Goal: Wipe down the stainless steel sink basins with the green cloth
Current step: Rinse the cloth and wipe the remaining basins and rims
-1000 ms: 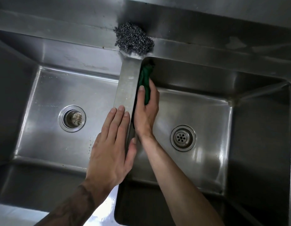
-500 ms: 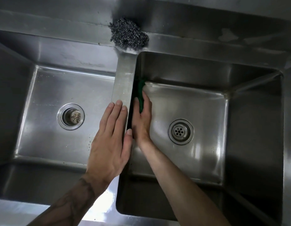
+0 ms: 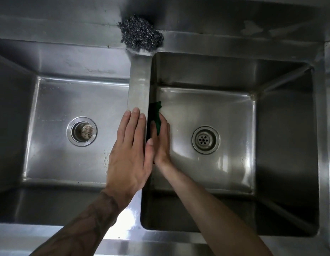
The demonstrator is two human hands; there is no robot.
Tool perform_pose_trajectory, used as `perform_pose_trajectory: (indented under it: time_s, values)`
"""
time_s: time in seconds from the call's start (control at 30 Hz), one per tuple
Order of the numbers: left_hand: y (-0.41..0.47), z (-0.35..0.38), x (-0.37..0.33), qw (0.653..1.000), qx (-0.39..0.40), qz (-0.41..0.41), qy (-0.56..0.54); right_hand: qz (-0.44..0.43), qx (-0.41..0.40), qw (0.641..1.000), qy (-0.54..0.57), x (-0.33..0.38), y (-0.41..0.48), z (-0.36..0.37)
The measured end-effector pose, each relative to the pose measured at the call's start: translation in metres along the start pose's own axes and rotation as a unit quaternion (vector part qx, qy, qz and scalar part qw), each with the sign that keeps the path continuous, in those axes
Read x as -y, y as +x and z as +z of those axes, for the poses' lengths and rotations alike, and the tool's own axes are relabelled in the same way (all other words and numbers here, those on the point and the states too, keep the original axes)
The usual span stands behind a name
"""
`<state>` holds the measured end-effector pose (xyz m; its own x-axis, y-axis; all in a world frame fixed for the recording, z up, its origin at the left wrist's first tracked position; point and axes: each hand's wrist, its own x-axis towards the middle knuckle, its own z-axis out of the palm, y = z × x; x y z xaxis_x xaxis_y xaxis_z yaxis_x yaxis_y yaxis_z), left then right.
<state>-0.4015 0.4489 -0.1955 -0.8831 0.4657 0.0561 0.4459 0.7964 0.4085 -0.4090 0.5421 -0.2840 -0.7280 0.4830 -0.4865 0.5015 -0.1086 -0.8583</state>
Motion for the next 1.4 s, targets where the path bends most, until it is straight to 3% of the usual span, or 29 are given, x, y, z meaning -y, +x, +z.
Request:
perform_pose_trajectory:
  time_s: [0.07,0.2,0.3,0.4,0.5,0.73,0.97,1.1,1.2,1.4]
  values:
    - [-0.001,0.000,0.000,1.000,0.000,-0.004,0.000,0.020,-0.010,1.000,-0.009,-0.002,-0.004,0.001]
    - [0.000,0.000,0.000,1.000,0.007,-0.013,-0.011,-0.061,0.007,0.994,0.092,0.016,-0.067,-0.017]
    - [0.000,0.000,0.000,1.000,0.005,-0.022,-0.021,-0.063,0.033,0.989,0.128,0.016,-0.086,-0.022]
    - [0.000,0.000,0.000,1.000,-0.010,-0.008,-0.015,-0.039,0.013,0.998,0.045,-0.007,-0.049,-0.009]
    - [0.001,0.000,0.001,1.000,-0.016,-0.004,-0.013,0.060,0.005,0.998,-0.013,-0.027,-0.019,-0.002]
    - [0.000,-0.002,0.001,1.000,-0.009,-0.017,-0.016,0.011,0.101,0.992,0.079,-0.002,-0.109,-0.035]
    - [0.001,-0.003,-0.002,1.000,-0.021,-0.019,-0.002,0.107,0.081,0.989,-0.061,-0.063,-0.043,-0.016]
    - [0.001,-0.004,-0.002,1.000,-0.016,-0.026,0.007,0.128,0.114,0.985,-0.033,-0.023,-0.085,-0.030]
    - [0.000,-0.006,-0.003,1.000,-0.007,-0.025,0.007,0.128,0.187,0.974,-0.028,-0.023,-0.113,-0.044]
    - [0.000,-0.006,-0.005,0.999,0.000,-0.026,0.021,0.159,0.173,0.964,-0.127,-0.050,-0.076,-0.027]
